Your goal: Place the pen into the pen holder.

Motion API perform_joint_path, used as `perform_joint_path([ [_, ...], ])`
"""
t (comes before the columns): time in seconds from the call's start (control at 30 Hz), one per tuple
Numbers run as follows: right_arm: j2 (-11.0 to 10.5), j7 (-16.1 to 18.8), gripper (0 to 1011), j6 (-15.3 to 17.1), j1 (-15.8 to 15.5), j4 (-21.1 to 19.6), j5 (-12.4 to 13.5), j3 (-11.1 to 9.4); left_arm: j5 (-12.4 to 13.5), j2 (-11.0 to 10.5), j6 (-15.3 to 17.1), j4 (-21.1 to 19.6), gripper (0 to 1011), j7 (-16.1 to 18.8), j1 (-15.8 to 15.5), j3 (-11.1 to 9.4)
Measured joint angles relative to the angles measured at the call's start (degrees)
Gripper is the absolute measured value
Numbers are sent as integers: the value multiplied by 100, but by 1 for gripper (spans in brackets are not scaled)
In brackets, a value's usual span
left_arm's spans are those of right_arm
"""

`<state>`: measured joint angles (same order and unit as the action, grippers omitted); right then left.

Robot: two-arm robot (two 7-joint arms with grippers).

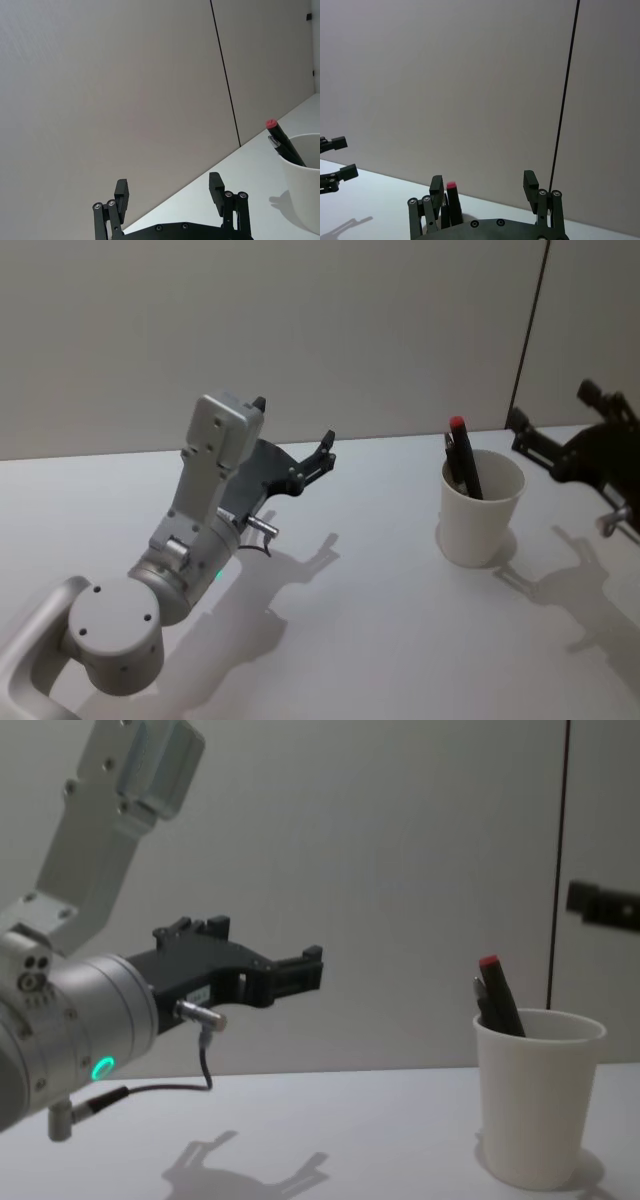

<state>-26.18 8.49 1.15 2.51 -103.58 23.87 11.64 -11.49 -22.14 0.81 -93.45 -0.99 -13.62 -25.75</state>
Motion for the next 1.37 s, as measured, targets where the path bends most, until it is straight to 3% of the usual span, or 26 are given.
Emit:
perform_joint_path([
  [0.37, 566, -386, 1001, 68, -276, 202, -606, 110, -2, 25, 2, 27, 1001, 36, 4, -27],
  [0.53, 663, -453, 1001, 81, -326, 235, -714, 131, -2, 25, 2, 28, 1001, 38, 3, -28],
  [1.37, 685, -467, 1001, 81, -334, 241, -741, 130, 1, 26, -2, 27, 1001, 37, 3, -27],
])
